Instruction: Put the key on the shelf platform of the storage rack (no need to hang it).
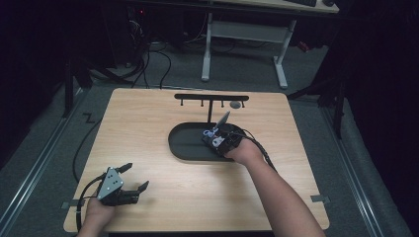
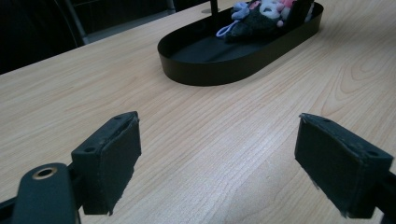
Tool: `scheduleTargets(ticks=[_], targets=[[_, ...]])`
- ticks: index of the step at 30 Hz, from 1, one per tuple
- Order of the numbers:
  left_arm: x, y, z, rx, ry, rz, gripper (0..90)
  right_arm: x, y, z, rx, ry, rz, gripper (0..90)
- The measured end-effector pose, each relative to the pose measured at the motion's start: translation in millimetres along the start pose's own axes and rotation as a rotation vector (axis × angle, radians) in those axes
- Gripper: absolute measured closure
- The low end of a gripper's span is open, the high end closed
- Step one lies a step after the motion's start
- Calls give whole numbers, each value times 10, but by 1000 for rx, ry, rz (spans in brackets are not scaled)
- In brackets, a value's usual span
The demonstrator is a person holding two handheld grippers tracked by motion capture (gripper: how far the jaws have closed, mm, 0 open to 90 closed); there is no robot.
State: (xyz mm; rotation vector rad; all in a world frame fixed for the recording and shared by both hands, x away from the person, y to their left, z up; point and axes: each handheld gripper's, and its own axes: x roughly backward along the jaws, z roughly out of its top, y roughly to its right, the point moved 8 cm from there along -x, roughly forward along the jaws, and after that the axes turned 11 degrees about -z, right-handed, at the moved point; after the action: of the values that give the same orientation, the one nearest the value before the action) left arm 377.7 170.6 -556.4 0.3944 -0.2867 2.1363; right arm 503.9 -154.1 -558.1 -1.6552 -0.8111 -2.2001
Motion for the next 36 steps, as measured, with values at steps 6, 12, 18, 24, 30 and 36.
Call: scheduleTargets(ticks=[6,12,18,24,30,36], targets=[[-5,-6,-1,3,1,2,150,39,19,20,-16,23,-6,295],[-13,4,4,0,-1,0,150,163,48,10,-36,50,-3,291],[-27,8,1,1,-5,-3,150,284,60,-9,-54,68,11,291],[-30,22,6,1,-5,-7,151,371,93,-47,-61,84,16,293],[-28,15,10,8,-3,0,150,413,113,-71,-64,88,20,291],[-19,-4,7,15,2,10,150,416,96,-52,-65,98,14,265]])
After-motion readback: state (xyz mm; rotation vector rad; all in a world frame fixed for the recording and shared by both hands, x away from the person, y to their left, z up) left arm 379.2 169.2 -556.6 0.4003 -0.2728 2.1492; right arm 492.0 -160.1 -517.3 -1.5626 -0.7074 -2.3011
